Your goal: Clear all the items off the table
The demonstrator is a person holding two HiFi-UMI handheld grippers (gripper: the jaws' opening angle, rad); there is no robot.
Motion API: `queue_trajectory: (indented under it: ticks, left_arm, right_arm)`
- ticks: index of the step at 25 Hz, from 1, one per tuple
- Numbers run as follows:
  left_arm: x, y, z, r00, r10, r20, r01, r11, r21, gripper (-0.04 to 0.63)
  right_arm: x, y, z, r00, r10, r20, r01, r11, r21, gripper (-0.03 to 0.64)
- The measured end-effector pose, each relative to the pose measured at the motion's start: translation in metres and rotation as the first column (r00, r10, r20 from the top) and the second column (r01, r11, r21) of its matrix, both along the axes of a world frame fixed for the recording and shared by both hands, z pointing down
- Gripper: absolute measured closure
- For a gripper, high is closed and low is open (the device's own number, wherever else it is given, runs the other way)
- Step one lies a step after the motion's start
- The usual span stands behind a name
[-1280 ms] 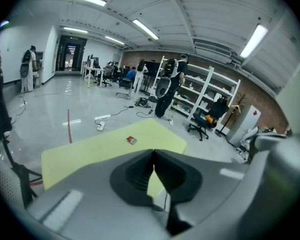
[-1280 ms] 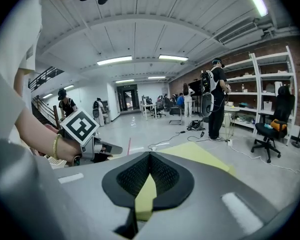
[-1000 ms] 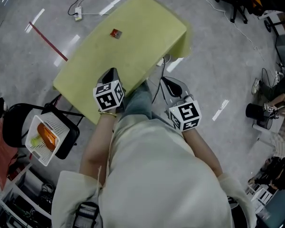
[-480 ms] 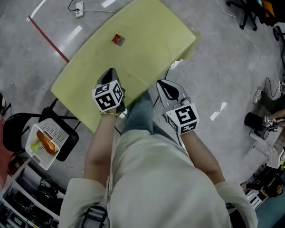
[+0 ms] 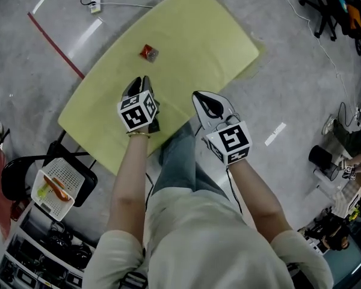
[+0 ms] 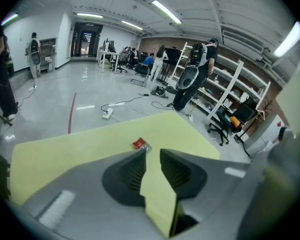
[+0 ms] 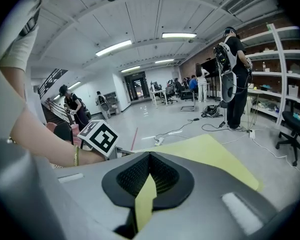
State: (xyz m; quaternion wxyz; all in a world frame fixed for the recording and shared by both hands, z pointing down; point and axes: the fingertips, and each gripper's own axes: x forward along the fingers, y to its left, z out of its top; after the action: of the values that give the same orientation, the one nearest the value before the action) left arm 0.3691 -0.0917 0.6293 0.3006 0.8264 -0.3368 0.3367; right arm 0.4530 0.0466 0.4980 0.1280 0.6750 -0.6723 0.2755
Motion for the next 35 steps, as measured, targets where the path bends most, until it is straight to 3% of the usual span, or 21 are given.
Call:
queue_trajectory:
  ticks: [8,13,22,32,34,35]
  left_arm:
    - [0.027,-0.037,0.076,0.999,0.006,0.052,-0.004,0.999,-0.035,0.362]
    - [0.046,-0.054,0.114,0.997,0.024,0.079,-0.021,0.999,-0.035,0.310]
    - [0.062,-0.085,0.158,0.989,-0.020,0.149,0.022,1.000,-0.014,0.310]
    - [0.071,-0.088,0.167,0.982,-0.033,0.186,0.032,0.999,0.007,0.341]
    - [0.071,-0.088,0.166,0.980,-0.035,0.196,0.032,0.999,0.016,0.354]
    - [0.070,-0.089,0.165,0.978,-0.036,0.204,0.032,0.999,0.022,0.406]
  right_arm:
    - [0.025,-0.032,0.043,0.999,-0.019,0.028,0.019,0.999,-0.029,0.623]
    - [0.033,-0.032,0.069,0.998,-0.011,0.062,0.015,0.998,-0.057,0.623]
    - [0.035,-0.014,0.111,0.991,0.017,0.129,-0.001,0.992,-0.123,0.623]
    - [0.042,-0.011,0.120,0.988,0.023,0.152,-0.004,0.993,-0.122,0.623]
    - [0.045,-0.011,0.119,0.988,0.026,0.150,-0.008,0.993,-0.117,0.623]
    - [0.047,-0.012,0.118,0.988,0.028,0.149,-0.011,0.994,-0.113,0.623]
